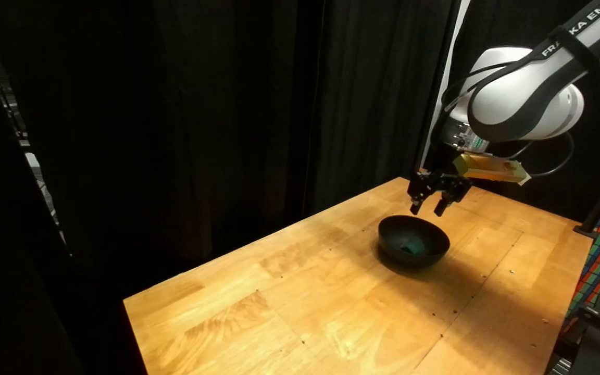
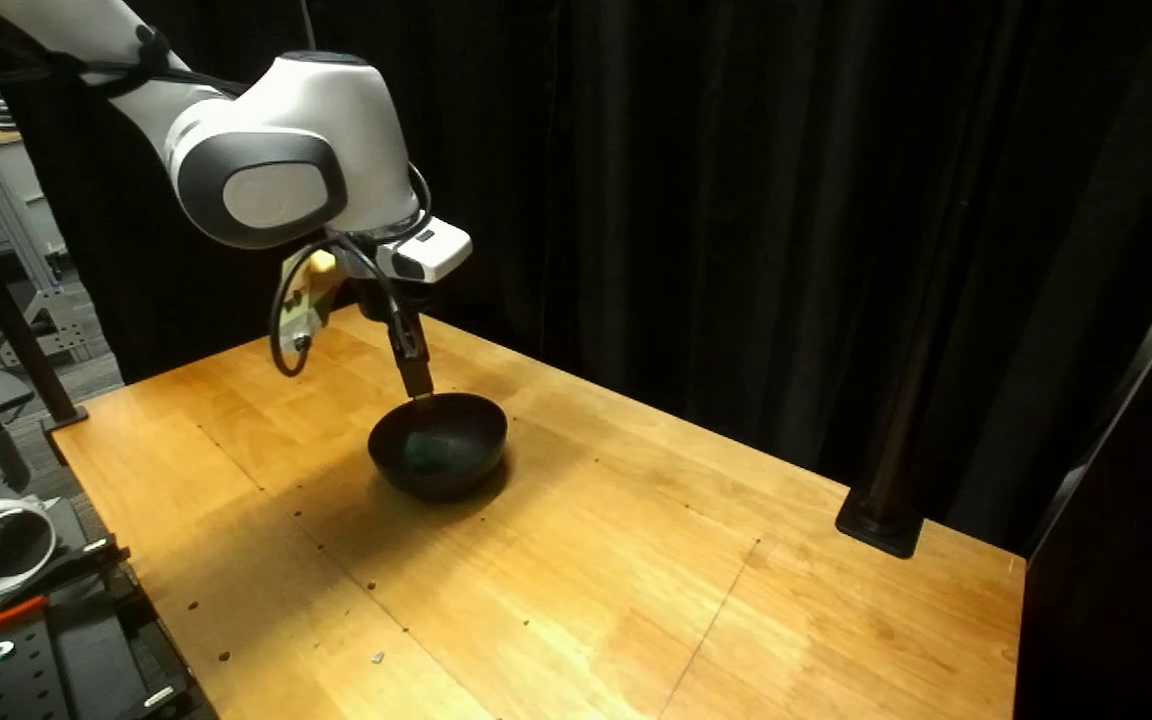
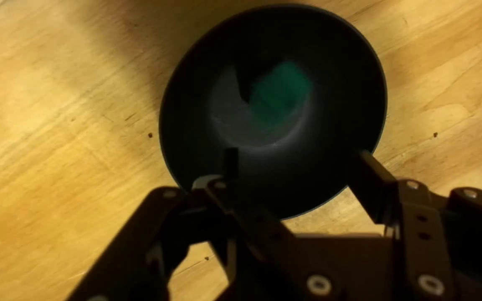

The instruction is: Pick up the green object and put it in the bowl

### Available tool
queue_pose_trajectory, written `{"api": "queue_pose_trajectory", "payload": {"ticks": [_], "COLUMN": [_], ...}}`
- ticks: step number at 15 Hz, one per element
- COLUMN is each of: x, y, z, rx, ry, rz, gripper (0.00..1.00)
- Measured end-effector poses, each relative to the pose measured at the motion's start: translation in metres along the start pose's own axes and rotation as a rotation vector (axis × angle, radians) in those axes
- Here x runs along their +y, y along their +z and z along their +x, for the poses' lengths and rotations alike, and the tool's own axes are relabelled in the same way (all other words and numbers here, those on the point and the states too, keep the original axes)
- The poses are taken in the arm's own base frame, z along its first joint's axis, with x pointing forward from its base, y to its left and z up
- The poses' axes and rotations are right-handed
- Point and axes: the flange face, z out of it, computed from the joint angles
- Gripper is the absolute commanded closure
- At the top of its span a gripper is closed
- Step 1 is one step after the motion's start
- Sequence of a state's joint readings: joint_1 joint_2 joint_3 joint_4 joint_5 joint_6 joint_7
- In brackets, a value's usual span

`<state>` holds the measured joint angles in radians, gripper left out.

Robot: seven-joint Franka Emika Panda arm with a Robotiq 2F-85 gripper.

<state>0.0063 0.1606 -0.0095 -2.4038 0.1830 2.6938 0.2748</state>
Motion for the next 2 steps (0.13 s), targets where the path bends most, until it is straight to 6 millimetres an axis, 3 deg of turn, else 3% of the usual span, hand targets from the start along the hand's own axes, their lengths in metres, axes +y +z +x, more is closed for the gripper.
{"api": "queue_pose_trajectory", "payload": {"ticks": [2], "x": [-0.0003], "y": [-0.0005], "z": [-0.0048], "rx": [-0.053], "ry": [0.043], "rz": [0.035], "gripper": [0.0]}}
